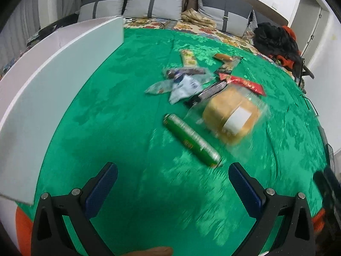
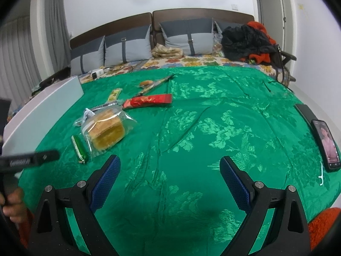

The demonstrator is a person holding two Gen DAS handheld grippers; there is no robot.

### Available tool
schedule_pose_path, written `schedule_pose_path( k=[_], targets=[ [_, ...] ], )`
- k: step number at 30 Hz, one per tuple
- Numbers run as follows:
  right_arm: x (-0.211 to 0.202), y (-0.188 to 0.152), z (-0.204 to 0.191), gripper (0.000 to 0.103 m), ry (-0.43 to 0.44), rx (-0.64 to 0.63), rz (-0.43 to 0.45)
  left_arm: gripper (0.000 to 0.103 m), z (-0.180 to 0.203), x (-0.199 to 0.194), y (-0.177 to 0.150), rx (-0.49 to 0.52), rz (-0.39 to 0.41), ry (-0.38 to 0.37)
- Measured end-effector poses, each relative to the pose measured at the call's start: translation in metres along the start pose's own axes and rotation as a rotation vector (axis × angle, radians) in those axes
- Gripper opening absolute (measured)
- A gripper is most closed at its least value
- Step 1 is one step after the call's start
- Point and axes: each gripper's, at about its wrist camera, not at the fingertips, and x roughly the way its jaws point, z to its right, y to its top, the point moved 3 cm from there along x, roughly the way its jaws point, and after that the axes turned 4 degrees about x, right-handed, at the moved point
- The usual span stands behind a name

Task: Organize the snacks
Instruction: 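Move the left tool toward the green cylindrical sausage pack, then close the left tool around the middle of the green sausage pack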

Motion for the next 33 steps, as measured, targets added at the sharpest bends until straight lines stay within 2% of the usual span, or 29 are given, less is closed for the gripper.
schedule_pose_path(
  k=[7, 15, 22, 33],
  targets=[
    [-0.003, 0.001, 0.001, 0.096, 0.005, 0.001, 0.002, 0.103, 0.016, 0.049, 0.02, 0.016, -0.082, 0.117],
    [-0.003, 0.002, 0.012, 0.096, 0.018, 0.048, -0.004, 0.103, -0.005, 0.068, 0.02, 0.027, -0.144, 0.198],
    [0.002, 0.002, 0.017, 0.096, 0.026, 0.077, -0.018, 0.103, -0.023, 0.065, 0.014, 0.015, -0.148, 0.144],
    [0.004, 0.003, 0.025, 0.096, 0.027, 0.106, -0.019, 0.103, -0.05, 0.063, 0.014, 0.087, -0.164, 0.092]
  ],
)
